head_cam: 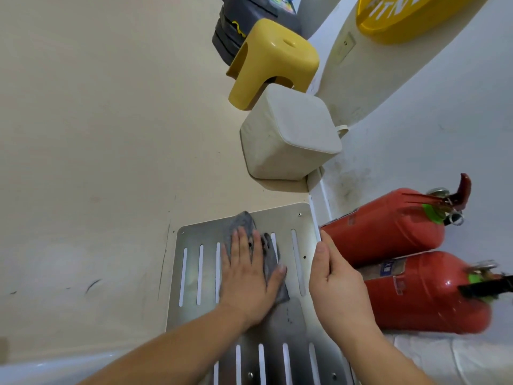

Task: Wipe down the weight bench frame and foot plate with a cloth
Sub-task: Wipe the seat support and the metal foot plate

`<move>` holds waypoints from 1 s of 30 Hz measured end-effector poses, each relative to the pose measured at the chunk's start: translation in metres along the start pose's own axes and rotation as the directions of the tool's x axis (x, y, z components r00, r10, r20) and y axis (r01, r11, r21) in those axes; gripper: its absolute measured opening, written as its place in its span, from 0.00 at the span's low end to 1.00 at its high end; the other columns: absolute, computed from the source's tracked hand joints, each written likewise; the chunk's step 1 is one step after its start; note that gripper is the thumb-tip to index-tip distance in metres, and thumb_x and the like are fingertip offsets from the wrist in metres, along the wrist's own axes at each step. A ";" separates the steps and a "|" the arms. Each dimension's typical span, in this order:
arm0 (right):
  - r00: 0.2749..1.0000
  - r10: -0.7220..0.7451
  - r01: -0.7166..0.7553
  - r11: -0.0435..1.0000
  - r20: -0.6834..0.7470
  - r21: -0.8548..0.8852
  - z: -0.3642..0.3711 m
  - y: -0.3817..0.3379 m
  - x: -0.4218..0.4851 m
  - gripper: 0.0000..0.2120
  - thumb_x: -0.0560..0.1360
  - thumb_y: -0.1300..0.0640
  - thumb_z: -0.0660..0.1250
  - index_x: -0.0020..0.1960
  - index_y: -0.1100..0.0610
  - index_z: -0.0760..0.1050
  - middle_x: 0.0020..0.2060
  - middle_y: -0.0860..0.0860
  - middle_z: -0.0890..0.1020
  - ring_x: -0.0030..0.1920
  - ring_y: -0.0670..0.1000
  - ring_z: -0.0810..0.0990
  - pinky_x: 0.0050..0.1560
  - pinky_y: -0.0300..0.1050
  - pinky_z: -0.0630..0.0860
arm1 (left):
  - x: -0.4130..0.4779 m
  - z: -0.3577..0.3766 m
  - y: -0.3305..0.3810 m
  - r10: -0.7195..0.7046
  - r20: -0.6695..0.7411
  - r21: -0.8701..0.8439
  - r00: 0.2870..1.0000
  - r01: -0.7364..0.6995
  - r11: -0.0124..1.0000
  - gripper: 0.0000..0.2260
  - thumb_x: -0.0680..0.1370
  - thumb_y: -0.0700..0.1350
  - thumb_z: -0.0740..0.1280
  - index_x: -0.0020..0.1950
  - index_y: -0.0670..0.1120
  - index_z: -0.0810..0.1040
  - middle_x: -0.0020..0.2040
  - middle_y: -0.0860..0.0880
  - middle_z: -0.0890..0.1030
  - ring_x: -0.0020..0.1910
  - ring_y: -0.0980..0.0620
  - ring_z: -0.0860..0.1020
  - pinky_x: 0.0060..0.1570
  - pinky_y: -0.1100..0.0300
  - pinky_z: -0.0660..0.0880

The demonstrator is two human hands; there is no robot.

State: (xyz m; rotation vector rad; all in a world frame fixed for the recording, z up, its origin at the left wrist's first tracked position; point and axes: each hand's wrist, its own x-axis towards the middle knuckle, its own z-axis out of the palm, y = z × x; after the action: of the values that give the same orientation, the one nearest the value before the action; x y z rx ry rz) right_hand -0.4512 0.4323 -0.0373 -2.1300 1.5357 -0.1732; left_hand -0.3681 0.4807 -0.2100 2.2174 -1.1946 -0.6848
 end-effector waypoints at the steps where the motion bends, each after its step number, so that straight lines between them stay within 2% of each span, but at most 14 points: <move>1: 1.000 0.002 -0.002 1.000 -0.009 -0.015 0.000 -0.002 -0.001 0.24 0.83 0.40 0.49 0.77 0.37 0.65 0.70 0.40 0.76 0.71 0.49 0.74 0.72 0.50 0.70 | -0.015 0.000 -0.002 0.139 0.038 0.018 0.990 -0.139 0.990 0.37 0.79 0.72 0.35 0.77 0.53 0.21 0.79 0.45 0.25 0.77 0.48 0.22 0.78 0.43 0.31; 3: 1.000 -0.007 0.005 0.998 -0.020 -0.067 -0.001 -0.006 -0.002 0.24 0.84 0.41 0.49 0.79 0.40 0.64 0.71 0.42 0.76 0.71 0.50 0.74 0.71 0.50 0.71 | -0.021 -0.009 -0.032 0.397 0.134 0.073 0.908 -0.409 0.910 0.37 0.79 0.73 0.36 0.78 0.55 0.23 0.80 0.46 0.26 0.78 0.49 0.24 0.78 0.45 0.30; 4: 1.000 -0.011 0.009 0.996 -0.021 -0.091 0.000 -0.006 -0.002 0.24 0.84 0.42 0.49 0.79 0.41 0.63 0.71 0.42 0.76 0.71 0.51 0.75 0.70 0.51 0.72 | -0.014 -0.013 -0.052 0.440 0.147 0.092 0.886 -0.455 0.886 0.37 0.79 0.73 0.37 0.79 0.55 0.26 0.81 0.46 0.27 0.78 0.50 0.25 0.77 0.47 0.30; 5: 1.000 -0.014 0.011 0.995 -0.024 -0.100 0.000 -0.006 -0.002 0.24 0.84 0.42 0.49 0.79 0.41 0.64 0.70 0.43 0.77 0.70 0.52 0.76 0.70 0.53 0.72 | -0.002 -0.013 -0.075 0.393 0.143 0.098 0.908 -0.408 0.908 0.37 0.79 0.73 0.38 0.80 0.55 0.27 0.81 0.47 0.28 0.78 0.51 0.25 0.77 0.49 0.30; 7: 1.000 -0.016 0.014 0.996 -0.022 -0.094 0.001 -0.005 -0.001 0.25 0.83 0.41 0.49 0.78 0.41 0.64 0.68 0.44 0.79 0.68 0.53 0.77 0.69 0.54 0.73 | 0.013 -0.011 -0.104 0.031 0.080 0.052 0.996 -0.035 0.998 0.38 0.77 0.73 0.36 0.78 0.54 0.26 0.81 0.45 0.28 0.79 0.48 0.26 0.79 0.48 0.33; 8: 1.000 -0.015 0.013 0.996 -0.021 -0.084 0.001 -0.004 -0.001 0.26 0.82 0.40 0.48 0.78 0.40 0.65 0.67 0.44 0.80 0.67 0.53 0.78 0.69 0.55 0.74 | 0.012 -0.006 -0.106 -0.163 0.036 0.009 0.986 0.163 0.987 0.40 0.76 0.74 0.34 0.78 0.52 0.26 0.81 0.43 0.29 0.80 0.47 0.28 0.80 0.46 0.36; 9: 1.000 -0.012 0.010 0.997 -0.021 -0.075 0.001 -0.003 -0.001 0.26 0.81 0.39 0.48 0.77 0.40 0.65 0.66 0.44 0.80 0.67 0.53 0.78 0.68 0.55 0.74 | 0.005 0.002 -0.101 -0.286 0.005 -0.043 0.958 0.286 0.957 0.41 0.76 0.74 0.34 0.79 0.50 0.27 0.82 0.41 0.31 0.80 0.45 0.30 0.80 0.44 0.38; 10: 1.000 -0.006 0.005 0.998 -0.021 -0.069 0.001 -0.003 -0.001 0.26 0.81 0.39 0.48 0.77 0.39 0.65 0.66 0.44 0.81 0.66 0.53 0.78 0.68 0.54 0.74 | -0.006 0.008 -0.091 -0.335 -0.008 -0.088 0.942 0.333 0.939 0.41 0.77 0.73 0.35 0.80 0.48 0.29 0.82 0.41 0.32 0.81 0.45 0.30 0.80 0.44 0.37; 14: 1.000 -0.008 0.007 0.996 -0.010 -0.086 -0.001 -0.004 -0.003 0.23 0.82 0.40 0.48 0.76 0.35 0.65 0.65 0.44 0.81 0.65 0.55 0.78 0.63 0.52 0.75 | -0.026 0.012 -0.088 -0.229 0.012 -0.108 0.973 0.229 0.967 0.38 0.80 0.71 0.41 0.80 0.53 0.28 0.80 0.47 0.27 0.78 0.49 0.24 0.80 0.46 0.34; 17: 1.000 0.004 -0.005 0.997 -0.012 -0.073 -0.002 -0.005 -0.005 0.23 0.83 0.39 0.48 0.77 0.35 0.65 0.68 0.43 0.79 0.69 0.55 0.76 0.65 0.53 0.72 | -0.002 0.008 -0.125 -0.187 -0.015 -0.076 0.982 0.185 0.980 0.37 0.79 0.73 0.40 0.80 0.57 0.29 0.82 0.47 0.31 0.79 0.51 0.26 0.81 0.46 0.37; 20: 1.000 -0.008 0.007 0.997 -0.013 -0.072 -0.001 -0.004 -0.003 0.23 0.83 0.39 0.48 0.76 0.35 0.65 0.67 0.43 0.80 0.67 0.55 0.77 0.63 0.53 0.72 | 0.006 0.009 -0.126 -0.341 -0.022 -0.125 0.940 0.336 0.933 0.38 0.79 0.73 0.40 0.83 0.56 0.36 0.83 0.43 0.35 0.82 0.46 0.33 0.80 0.46 0.37; 23: 1.000 -0.015 0.014 0.997 -0.006 -0.075 -0.001 -0.004 -0.004 0.23 0.83 0.39 0.48 0.76 0.35 0.66 0.66 0.42 0.80 0.67 0.54 0.77 0.63 0.54 0.73 | -0.013 0.022 -0.098 -0.546 0.006 -0.175 0.838 0.539 0.824 0.39 0.79 0.71 0.38 0.84 0.52 0.40 0.83 0.38 0.39 0.83 0.41 0.39 0.80 0.42 0.41; 28: 1.000 -0.010 0.010 0.997 -0.001 -0.072 -0.002 -0.002 -0.004 0.24 0.82 0.37 0.46 0.76 0.34 0.64 0.65 0.42 0.80 0.65 0.55 0.78 0.63 0.57 0.76 | -0.020 0.027 -0.103 -0.580 0.006 -0.212 0.814 0.568 0.795 0.37 0.81 0.70 0.40 0.83 0.52 0.37 0.84 0.39 0.41 0.83 0.42 0.40 0.81 0.44 0.39; 30: 1.000 -0.022 0.022 0.996 0.000 -0.085 -0.001 -0.002 -0.003 0.24 0.81 0.36 0.45 0.75 0.34 0.64 0.64 0.42 0.81 0.63 0.55 0.79 0.62 0.58 0.77 | -0.023 0.026 -0.088 -0.641 0.077 -0.239 0.764 0.638 0.732 0.36 0.81 0.69 0.40 0.83 0.51 0.35 0.84 0.39 0.39 0.83 0.42 0.38 0.80 0.43 0.38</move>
State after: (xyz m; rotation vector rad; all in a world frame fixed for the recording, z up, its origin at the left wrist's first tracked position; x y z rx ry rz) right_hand -0.4513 0.4345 -0.0351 -2.2137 1.5458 -0.1185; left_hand -0.3435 0.5369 -0.2825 2.3868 -0.2589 -1.0208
